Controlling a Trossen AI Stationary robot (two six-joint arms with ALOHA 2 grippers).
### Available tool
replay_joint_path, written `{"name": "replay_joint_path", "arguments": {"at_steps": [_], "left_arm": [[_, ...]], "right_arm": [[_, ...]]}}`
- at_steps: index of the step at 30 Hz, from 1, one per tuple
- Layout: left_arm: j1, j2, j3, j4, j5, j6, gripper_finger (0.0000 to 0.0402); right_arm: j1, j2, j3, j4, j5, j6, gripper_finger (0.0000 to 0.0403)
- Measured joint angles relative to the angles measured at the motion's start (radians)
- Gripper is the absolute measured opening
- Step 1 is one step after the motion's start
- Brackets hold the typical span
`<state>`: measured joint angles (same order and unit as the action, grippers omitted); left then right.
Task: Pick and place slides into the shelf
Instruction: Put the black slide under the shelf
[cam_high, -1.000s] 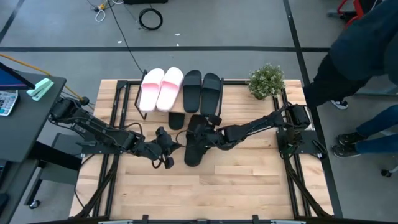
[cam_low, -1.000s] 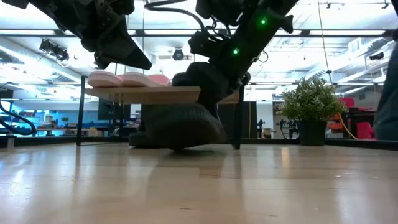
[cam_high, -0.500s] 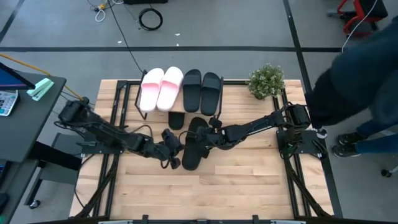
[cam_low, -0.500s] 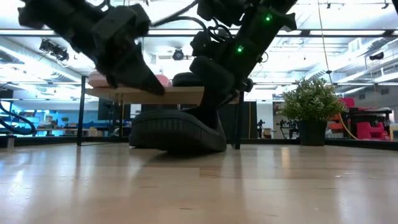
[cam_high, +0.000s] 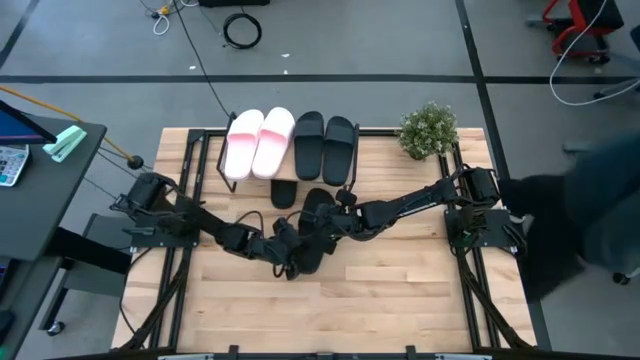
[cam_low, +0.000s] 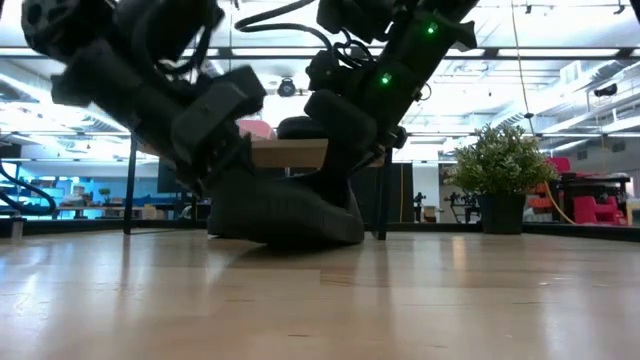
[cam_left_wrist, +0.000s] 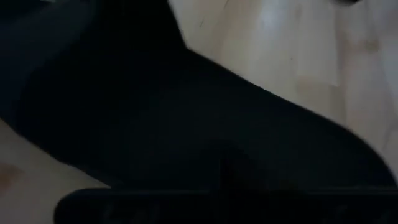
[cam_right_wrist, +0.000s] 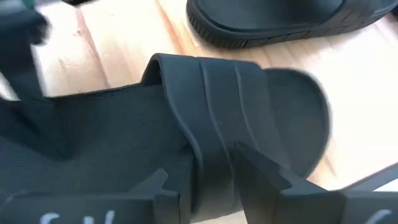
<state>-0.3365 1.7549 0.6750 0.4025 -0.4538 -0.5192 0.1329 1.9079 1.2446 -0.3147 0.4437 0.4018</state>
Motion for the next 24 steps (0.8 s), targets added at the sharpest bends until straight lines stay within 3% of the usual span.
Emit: {"name": "replay_joint_path", "arguments": {"at_steps": [17, 24], "left_arm": [[0.081, 0.056, 0.000, 0.078, 0.022, -0.053, 0.0008], [0.096, 0.058, -0.001, 0.105, 0.045, -0.070, 0.0012]], "right_arm": [[0.130, 0.001, -0.001, 0.029, -0.004, 0.132, 0.0110], [0.162, 0.001, -0.001, 0.088, -0.024, 0.052, 0.0110]]}}
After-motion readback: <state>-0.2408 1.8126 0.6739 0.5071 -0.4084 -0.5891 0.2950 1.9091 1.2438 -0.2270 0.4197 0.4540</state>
